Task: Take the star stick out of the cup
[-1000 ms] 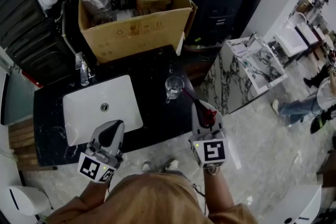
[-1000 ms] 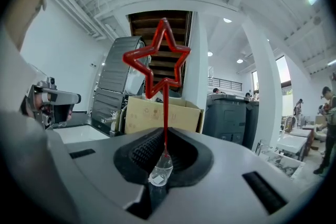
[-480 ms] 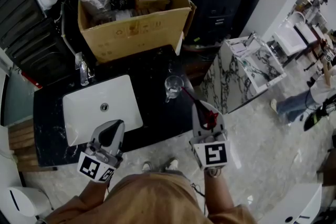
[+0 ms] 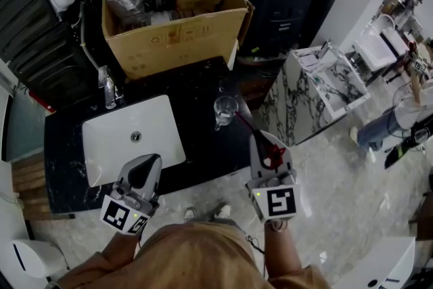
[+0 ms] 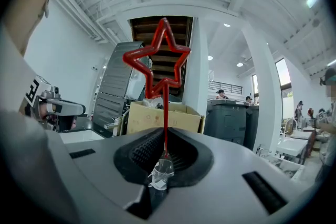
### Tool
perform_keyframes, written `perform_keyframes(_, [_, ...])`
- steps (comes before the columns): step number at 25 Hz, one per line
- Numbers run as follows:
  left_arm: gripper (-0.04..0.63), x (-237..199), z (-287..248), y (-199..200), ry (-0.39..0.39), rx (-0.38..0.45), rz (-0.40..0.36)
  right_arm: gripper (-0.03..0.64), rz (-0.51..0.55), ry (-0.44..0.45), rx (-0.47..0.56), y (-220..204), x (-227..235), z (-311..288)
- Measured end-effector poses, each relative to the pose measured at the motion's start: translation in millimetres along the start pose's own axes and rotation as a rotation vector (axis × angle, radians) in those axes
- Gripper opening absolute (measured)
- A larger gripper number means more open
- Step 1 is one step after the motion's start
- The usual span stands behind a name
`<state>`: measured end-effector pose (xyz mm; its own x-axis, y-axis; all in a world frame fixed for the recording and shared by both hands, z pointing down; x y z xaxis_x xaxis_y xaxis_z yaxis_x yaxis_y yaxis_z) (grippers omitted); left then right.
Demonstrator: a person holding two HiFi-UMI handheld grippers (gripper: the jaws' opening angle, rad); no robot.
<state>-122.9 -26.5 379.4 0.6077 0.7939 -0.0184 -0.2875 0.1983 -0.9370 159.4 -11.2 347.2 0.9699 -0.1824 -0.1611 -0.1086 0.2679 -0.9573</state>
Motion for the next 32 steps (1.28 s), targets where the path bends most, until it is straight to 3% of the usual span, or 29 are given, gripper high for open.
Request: perform_keyframes(32, [0.002,14,4,3,0.007,0.002,-0.016,0.014,-0.035,0.015,0.027,29,4,32])
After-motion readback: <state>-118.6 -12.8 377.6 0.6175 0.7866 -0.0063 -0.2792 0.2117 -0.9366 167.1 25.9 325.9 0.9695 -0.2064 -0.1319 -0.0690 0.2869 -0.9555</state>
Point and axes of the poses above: the fingertips, and each gripper's own axes: z backward along the fingers, x to its right, y out of its top, the point moved 7 cm from there along z, backward along the fingers, and after that the axes turned 14 degrees about x, right-handed, at the moved point
